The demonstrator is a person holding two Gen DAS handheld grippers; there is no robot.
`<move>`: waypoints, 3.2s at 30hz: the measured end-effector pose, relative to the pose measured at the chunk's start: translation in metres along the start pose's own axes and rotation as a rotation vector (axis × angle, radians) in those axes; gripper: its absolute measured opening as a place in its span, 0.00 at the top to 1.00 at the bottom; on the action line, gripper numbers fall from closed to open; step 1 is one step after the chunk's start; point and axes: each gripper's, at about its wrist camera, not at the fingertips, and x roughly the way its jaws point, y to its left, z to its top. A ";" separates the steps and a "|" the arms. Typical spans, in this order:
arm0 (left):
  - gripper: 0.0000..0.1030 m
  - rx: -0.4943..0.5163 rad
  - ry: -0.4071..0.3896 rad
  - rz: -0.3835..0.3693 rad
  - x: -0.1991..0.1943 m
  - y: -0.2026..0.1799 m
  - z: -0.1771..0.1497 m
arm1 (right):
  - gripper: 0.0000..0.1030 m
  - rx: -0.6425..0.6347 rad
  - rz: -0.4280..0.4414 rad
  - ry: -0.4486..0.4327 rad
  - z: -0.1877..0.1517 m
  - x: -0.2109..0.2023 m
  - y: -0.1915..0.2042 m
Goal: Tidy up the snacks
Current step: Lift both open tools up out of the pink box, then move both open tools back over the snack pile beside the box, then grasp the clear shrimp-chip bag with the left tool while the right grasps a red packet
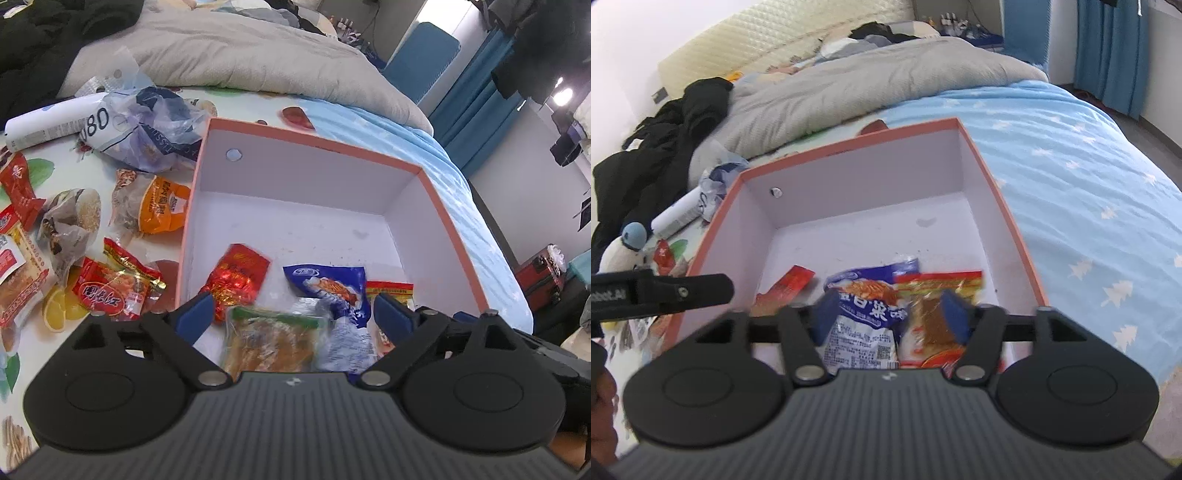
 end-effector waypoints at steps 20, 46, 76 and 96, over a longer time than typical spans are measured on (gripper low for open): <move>0.08 0.024 -0.180 0.004 -0.161 0.005 -0.067 | 0.36 -0.034 0.067 -0.134 -0.040 -0.115 0.043; 0.08 -0.219 -0.264 0.121 -0.265 0.106 -0.200 | 0.36 -0.218 0.279 -0.120 -0.139 -0.181 0.140; 0.08 -0.449 -0.161 0.249 -0.139 0.282 -0.109 | 0.39 -0.332 0.259 -0.003 -0.100 -0.044 0.260; 0.07 -0.547 -0.176 0.310 -0.025 0.370 0.001 | 0.19 -0.315 -0.046 0.015 -0.068 0.121 0.283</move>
